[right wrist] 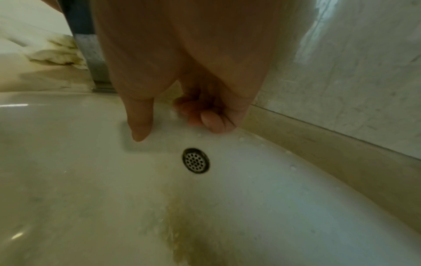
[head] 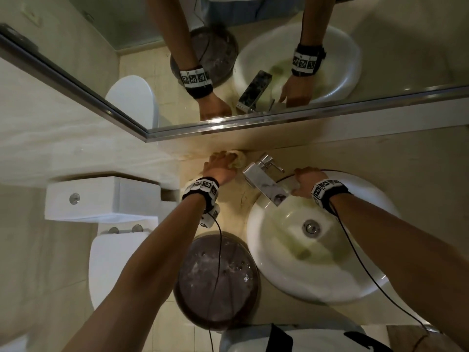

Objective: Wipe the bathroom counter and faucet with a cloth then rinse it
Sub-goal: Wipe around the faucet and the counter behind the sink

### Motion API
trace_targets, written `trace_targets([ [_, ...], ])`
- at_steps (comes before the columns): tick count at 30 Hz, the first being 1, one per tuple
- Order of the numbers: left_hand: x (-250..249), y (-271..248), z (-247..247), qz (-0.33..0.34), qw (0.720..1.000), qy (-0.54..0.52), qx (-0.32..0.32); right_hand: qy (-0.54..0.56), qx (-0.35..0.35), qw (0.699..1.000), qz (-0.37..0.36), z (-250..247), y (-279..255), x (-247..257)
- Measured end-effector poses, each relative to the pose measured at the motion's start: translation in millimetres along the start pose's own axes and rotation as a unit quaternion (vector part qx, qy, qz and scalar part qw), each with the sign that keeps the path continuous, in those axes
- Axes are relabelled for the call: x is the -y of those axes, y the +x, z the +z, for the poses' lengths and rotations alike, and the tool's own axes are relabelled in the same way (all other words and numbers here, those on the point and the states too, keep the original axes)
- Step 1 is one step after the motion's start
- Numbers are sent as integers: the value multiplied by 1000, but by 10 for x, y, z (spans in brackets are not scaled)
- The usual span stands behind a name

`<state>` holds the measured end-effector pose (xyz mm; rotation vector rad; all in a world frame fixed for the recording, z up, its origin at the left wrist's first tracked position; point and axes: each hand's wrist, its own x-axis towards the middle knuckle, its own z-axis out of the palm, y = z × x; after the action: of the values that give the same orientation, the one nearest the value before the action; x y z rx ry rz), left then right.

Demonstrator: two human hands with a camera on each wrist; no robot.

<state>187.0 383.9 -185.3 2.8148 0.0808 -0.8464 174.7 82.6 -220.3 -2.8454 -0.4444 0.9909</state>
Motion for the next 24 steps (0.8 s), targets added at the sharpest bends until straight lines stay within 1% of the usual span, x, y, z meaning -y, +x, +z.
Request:
trace_targets([
  [1,-62,18,12,18,1000,6,4,-1,2,1000,0,1,-3,-2],
  [4,-212,118,94,116,992,46,28,-7,3,1000,-1,-3,-5,-10],
  [5,-244,155,122,139,988,55,39,-8,6,1000,-1,-5,-8,-11],
  [7,-248,204,143,157,984,67,45,-11,14,1000,-4,-24,-16,-9],
  [9,-201,162,98,175,983,48,28,-6,36,999,-7,-66,-19,-10],
  [11,-124,63,67,202,979,8,-24,-5,59,998,-11,-147,-5,-30],
  [13,-29,-85,48,198,975,-31,-98,1,86,996,-16,-259,17,-36],
  [14,40,-148,50,191,971,-32,-138,3,88,996,-23,-315,38,-28],
  [16,163,-300,53,170,966,2,-196,7,64,997,-50,-387,67,-11],
  [18,303,-402,107,134,966,27,-219,1,21,995,-99,-424,83,39],
  [19,363,-429,138,108,973,27,-204,-11,-5,992,-124,-438,96,73],
  [21,449,-455,201,58,990,0,-129,-25,-46,984,-170,-455,142,157],
  [22,472,-452,234,51,995,-21,-83,-25,-62,982,-178,-462,179,186],
  [24,446,-445,272,60,997,-42,-20,-30,-57,981,-181,-505,241,251],
])
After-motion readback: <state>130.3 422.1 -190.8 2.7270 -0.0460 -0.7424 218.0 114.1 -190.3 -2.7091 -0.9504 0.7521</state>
